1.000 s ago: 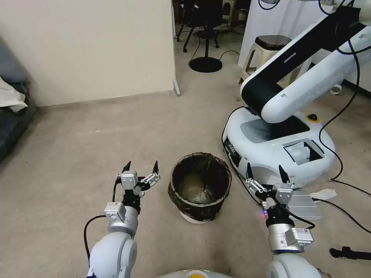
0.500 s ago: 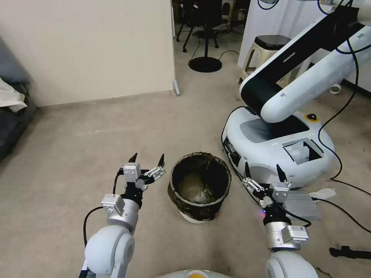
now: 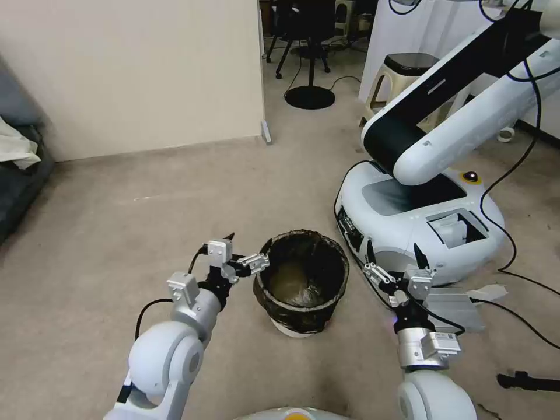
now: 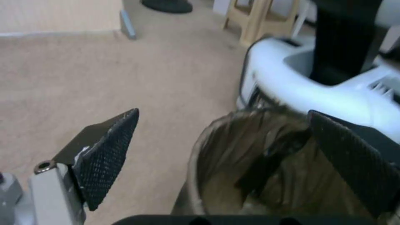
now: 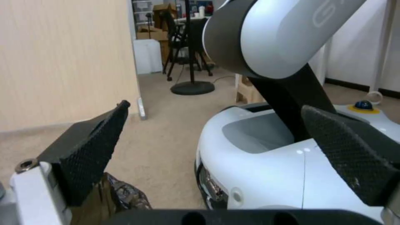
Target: Pick up the trash can from the floor.
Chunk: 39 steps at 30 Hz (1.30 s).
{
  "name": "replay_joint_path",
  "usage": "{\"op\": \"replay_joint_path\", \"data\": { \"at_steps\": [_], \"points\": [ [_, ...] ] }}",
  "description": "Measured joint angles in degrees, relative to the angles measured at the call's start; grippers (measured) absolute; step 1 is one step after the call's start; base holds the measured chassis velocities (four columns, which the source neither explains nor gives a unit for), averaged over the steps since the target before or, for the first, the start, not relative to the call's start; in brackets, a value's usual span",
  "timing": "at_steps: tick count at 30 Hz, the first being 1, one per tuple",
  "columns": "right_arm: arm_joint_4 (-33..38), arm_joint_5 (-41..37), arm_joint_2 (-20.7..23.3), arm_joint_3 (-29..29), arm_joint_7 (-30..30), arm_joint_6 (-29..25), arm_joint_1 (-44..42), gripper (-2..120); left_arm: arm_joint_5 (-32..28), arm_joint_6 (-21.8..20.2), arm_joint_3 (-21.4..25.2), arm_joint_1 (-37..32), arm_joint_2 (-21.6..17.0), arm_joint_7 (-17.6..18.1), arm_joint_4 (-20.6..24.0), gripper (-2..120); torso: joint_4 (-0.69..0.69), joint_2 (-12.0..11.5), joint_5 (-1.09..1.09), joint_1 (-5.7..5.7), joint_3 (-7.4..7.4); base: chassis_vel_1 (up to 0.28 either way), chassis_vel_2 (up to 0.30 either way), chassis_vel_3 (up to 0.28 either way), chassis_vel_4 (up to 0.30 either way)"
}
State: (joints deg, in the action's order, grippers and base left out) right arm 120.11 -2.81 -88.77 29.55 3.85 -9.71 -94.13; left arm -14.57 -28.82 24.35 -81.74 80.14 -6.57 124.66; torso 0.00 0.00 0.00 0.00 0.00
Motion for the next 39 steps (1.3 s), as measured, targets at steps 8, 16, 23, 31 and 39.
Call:
{"op": "replay_joint_path", "data": {
  "at_steps": [8,16,23,31,39],
  "points": [
    [-0.05,-0.17,-0.06,0.06,0.1,0.17,0.1,100,1.19,-4.47,-1.27,2.95,-1.29,2.11,-3.76,100,0.0,0.0,0.0,0.0,0.0,0.0,0.0,0.0,0.0],
    [-0.06,-0.27,-0.12,0.25,0.16,0.34,0.34,100,1.19,-7.61,-3.93,5.72,-2.22,2.88,-7.43,99,0.0,0.0,0.0,0.0,0.0,0.0,0.0,0.0,0.0],
    [-0.55,-0.48,-0.12,0.67,0.29,0.44,0.61,100,1.14,-8.72,-6.58,7.84,-2.08,3.88,-10.74,99,0.0,0.0,0.0,0.0,0.0,0.0,0.0,0.0,0.0],
    [-1.15,-0.94,-0.06,1.09,0.35,0.45,1.18,100,1.59,-9.28,-8.74,9.59,-0.73,4.81,-13.66,99,0.0,0.0,0.01,0.0,0.0,0.0,0.0,0.0,0.0],
    [-1.59,-1.34,0.16,1.34,0.43,0.45,1.62,100,1.58,-10.53,-10.28,11.3,0.51,7.39,-15.8,98,0.0,0.0,0.01,0.0,0.0,0.0,0.0,0.0,0.0]
  ]
}}
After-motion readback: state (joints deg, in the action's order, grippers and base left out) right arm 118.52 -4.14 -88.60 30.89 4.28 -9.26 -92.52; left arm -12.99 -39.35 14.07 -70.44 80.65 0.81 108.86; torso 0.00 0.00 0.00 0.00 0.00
